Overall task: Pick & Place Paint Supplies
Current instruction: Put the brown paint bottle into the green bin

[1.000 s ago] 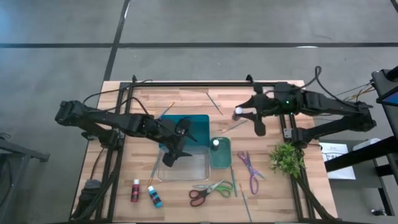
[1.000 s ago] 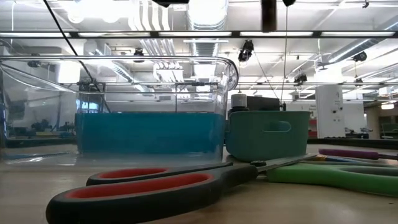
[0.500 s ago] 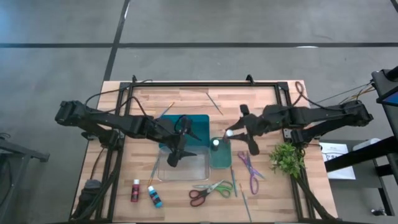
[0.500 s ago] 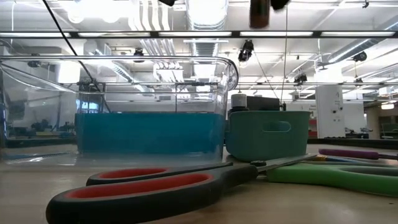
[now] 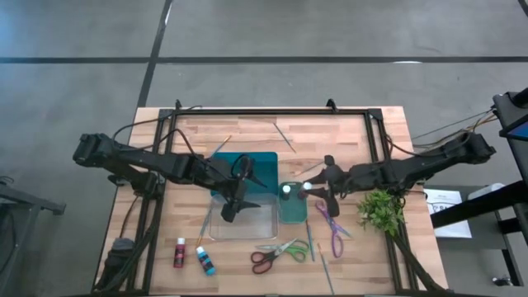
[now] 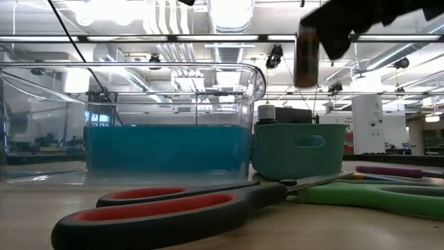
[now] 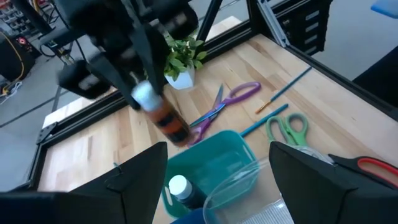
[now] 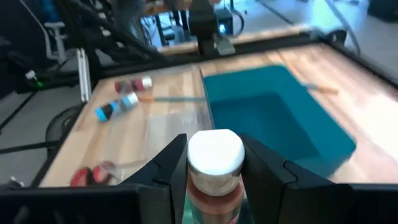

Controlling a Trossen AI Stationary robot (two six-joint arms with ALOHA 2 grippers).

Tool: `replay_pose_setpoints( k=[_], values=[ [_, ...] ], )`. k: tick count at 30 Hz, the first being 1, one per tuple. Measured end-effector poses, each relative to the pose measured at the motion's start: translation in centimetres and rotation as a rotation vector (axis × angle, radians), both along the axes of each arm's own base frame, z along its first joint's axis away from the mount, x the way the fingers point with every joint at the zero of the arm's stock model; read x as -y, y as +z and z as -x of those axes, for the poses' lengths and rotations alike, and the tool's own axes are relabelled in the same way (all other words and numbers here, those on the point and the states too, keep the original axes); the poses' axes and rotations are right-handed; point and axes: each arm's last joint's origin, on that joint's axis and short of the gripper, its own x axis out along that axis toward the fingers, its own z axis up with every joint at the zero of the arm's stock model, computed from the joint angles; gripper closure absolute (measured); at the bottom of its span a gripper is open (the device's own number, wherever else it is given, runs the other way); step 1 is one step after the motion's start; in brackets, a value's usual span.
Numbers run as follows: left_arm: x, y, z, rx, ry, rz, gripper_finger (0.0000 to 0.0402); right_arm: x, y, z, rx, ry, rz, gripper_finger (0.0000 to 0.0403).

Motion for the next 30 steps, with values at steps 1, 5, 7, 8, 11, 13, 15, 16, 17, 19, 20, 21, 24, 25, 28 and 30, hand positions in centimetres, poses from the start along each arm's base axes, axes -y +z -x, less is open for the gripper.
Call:
replay_pose_setpoints(
  k=[1,5,7,8,11,13,15,16,17,19,20,21,24,25,28,30],
  values=[
    [0.0,0.0,0.0,0.000,0.000,0.000,0.0113,0.0,-0.5,-0.1,-0.011,-0.012,-0.004,0.0292],
    [0.0,0.0,0.0,0.001,-0.001,-0.002,0.0113,-0.1,-1.5,-0.8,-0.036,-0.043,0.000,0.0292],
    [0.0,-0.1,0.0,-0.002,-0.001,-0.003,0.0113,-0.1,-2.2,-1.1,-0.065,-0.052,0.012,0.0292],
    [0.0,-0.2,0.0,-0.004,-0.001,-0.003,0.0113,-0.2,-2.5,-1.2,-0.076,-0.053,0.016,0.0292],
    [0.0,-0.3,0.1,-0.004,-0.001,-0.003,0.0113,-0.3,-2.8,-1.9,-0.088,-0.055,0.022,0.0292],
    [0.0,-0.3,0.0,-0.003,-0.001,-0.003,0.0113,-0.5,-3.2,-2.3,-0.093,-0.047,0.033,0.0292],
    [0.0,-0.3,0.1,-0.003,-0.001,-0.003,0.0113,-0.6,-3.6,-2.6,-0.097,-0.044,0.040,0.0292],
    [0.0,-0.3,0.1,-0.003,-0.001,-0.003,0.0113,-0.6,-3.7,-2.7,-0.097,-0.045,0.040,0.0292],
    [0.0,-0.3,0.0,-0.002,-0.001,-0.003,0.0113,-0.6,-3.9,-2.8,-0.097,-0.050,0.043,0.0292],
    [0.0,-0.3,0.0,-0.002,-0.001,-0.003,0.0113,-0.7,-4.3,-2.8,-0.112,-0.064,0.055,0.0292],
    [0.0,-0.3,0.0,-0.003,-0.001,-0.003,0.0113,-0.8,-4.5,-2.7,-0.121,-0.065,0.060,0.0292],
    [0.0,-0.3,0.0,-0.003,-0.001,-0.003,0.0113,-0.9,-4.7,-2.7,-0.125,-0.066,0.063,0.0292],
    [0.0,-0.3,0.0,-0.002,-0.001,-0.003,0.0113,-0.9,-4.8,-2.8,-0.112,-0.072,0.058,0.0292],
    [0.0,-0.3,0.0,-0.002,-0.001,-0.003,0.0113,-0.9,-4.9,-2.7,-0.107,-0.074,0.058,0.0292],
    [0.0,-0.3,0.0,-0.002,-0.001,-0.003,0.0113,-0.9,-5.3,-2.5,-0.106,-0.077,0.060,0.0292],
    [0.0,-0.3,0.0,-0.003,-0.001,-0.003,0.0113,-0.8,-5.5,-2.3,-0.109,-0.077,0.060,0.0292]
  ],
)
